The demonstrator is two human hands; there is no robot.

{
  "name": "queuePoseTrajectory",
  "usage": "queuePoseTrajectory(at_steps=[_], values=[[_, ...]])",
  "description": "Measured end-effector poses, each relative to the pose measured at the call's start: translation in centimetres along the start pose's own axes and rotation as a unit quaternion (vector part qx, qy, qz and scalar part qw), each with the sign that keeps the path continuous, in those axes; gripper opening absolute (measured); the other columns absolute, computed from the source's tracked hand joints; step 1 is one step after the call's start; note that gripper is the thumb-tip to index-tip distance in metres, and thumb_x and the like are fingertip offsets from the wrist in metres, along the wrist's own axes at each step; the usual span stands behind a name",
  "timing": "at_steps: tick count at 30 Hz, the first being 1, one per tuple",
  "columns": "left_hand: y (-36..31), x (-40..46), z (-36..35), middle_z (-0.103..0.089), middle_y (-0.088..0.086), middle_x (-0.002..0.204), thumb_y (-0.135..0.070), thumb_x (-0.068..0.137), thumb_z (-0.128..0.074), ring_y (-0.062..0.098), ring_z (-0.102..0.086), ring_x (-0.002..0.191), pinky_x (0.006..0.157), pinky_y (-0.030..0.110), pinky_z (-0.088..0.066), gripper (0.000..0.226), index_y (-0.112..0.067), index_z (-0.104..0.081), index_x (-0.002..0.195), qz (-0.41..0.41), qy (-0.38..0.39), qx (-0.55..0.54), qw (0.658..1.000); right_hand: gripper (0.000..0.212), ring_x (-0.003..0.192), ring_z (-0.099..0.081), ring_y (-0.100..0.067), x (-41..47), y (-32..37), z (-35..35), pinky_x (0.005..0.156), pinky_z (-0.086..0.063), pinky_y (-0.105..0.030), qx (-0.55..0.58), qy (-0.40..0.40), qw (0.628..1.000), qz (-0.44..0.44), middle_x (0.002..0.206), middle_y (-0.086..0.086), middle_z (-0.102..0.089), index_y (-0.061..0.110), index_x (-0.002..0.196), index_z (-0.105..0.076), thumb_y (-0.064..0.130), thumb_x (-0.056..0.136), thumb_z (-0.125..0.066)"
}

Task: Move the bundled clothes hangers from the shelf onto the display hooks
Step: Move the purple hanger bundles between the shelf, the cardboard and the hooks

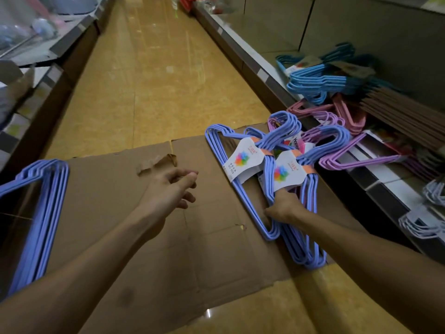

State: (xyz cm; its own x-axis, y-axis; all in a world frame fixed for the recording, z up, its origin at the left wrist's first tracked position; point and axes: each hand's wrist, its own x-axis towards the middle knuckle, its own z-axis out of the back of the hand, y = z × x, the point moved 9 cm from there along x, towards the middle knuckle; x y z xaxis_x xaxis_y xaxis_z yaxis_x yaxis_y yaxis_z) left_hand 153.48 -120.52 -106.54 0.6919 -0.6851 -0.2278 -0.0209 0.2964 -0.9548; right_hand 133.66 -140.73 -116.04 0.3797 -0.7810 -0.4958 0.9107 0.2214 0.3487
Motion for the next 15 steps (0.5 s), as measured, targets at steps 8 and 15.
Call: queuePoseTrajectory(at_steps=[8, 15], values=[[0.8, -0.2, 0.7, -0.062, 0.004, 0.092, -0.023, 0.098, -0.058, 0.017, -0.06, 0.069, 0.066, 0.033, -0.047, 0.015, -0.016, -0.069, 0.108, 0.027, -0.006, 0.017, 0.999, 0.032, 0.051, -0.034, -0.017, -0.1, 0.8, -1.2, 0.047, -0.026, -0.025, 0.197, -0.037, 0.98, -0.017, 0.06, -0.004, -0.035, 0.013, 0.063, -0.033, 0.005, 0.087, -0.052], [-1.7, -1.2, 1.6, -0.062, 0.004, 0.087, -0.021, 0.098, -0.058, 0.016, -0.058, 0.064, 0.063, 0.03, -0.046, 0.018, -0.01, -0.068, 0.108, 0.011, -0.033, 0.029, 0.999, 0.026, 0.071, -0.069, -0.035, 0.8, 0.6, -2.9, 0.058, -0.061, -0.044, 0.309, -0.066, 0.948, -0.031, 0.085, -0.022, -0.07, -0.006, 0.089, -0.066, 0.009, 0.072, -0.054]])
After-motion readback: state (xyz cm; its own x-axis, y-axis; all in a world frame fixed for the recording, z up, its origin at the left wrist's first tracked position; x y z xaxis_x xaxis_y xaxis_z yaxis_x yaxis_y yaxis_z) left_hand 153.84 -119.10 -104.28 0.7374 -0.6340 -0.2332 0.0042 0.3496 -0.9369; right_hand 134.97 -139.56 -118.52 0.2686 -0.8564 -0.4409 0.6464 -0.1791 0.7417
